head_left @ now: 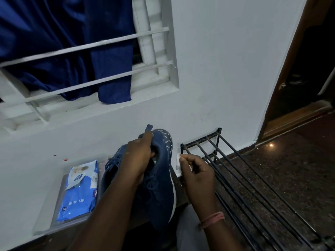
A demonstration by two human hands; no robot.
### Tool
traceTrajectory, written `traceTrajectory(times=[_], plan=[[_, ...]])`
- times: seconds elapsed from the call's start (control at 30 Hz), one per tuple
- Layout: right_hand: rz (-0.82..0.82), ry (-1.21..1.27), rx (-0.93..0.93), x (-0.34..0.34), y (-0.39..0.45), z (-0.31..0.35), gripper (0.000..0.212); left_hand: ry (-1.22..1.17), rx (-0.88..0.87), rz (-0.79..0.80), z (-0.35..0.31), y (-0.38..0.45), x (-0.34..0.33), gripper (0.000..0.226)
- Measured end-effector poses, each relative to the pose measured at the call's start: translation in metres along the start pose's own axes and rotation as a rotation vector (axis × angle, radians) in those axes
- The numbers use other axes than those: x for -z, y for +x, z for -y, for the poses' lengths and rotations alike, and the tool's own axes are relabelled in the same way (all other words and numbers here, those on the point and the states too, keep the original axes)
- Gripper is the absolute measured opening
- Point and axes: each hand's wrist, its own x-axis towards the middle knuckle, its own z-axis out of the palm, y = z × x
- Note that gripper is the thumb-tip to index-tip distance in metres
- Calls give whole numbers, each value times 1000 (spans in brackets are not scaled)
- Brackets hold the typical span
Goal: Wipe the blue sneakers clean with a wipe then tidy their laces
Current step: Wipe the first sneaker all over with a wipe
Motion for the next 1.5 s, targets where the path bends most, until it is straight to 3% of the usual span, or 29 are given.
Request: traceTrajectory(times=[0.2, 0.33, 0.47, 0.53, 0.6, 0.73, 0.97, 1.03, 1.13, 1.2, 1.37, 1.5], plan=[[27, 27, 168, -4, -19, 43, 15, -179, -148, 103, -5, -48, 27, 47], [72, -61, 339, -10, -30, 68, 20, -448, -142, 145, 5, -77, 28, 25], [121, -170, 396, -12, -43, 74, 19, -444, -106, 101, 9, -86, 25, 58], [132, -183, 410, -12, -46, 77, 20, -455, -64, 76, 11, -85, 24, 53], [126, -188, 406, -12, -48, 82, 20, -526, -38, 44, 13, -85, 21, 33], [140, -221, 398, -12, -48, 90, 18, -615, -94, 11, 21, -91, 23, 16], [54, -279, 384, -17, -50, 98, 14, -855, -97, 72, 43, -104, 29, 30], [88, -310, 395, -20, -52, 97, 15, -897, -112, 69, 46, -104, 28, 27], [188, -399, 431, -27, -64, 93, 21, -942, -131, 62, 45, -103, 31, 45], [245, -437, 452, -29, -69, 91, 22, -928, -141, 64, 44, -102, 35, 45], [59, -401, 474, -31, -54, 93, 17, -898, -137, 71, 46, -102, 32, 36], [203, -418, 467, -37, -64, 94, 20, -991, -103, 62, 46, -101, 35, 41]])
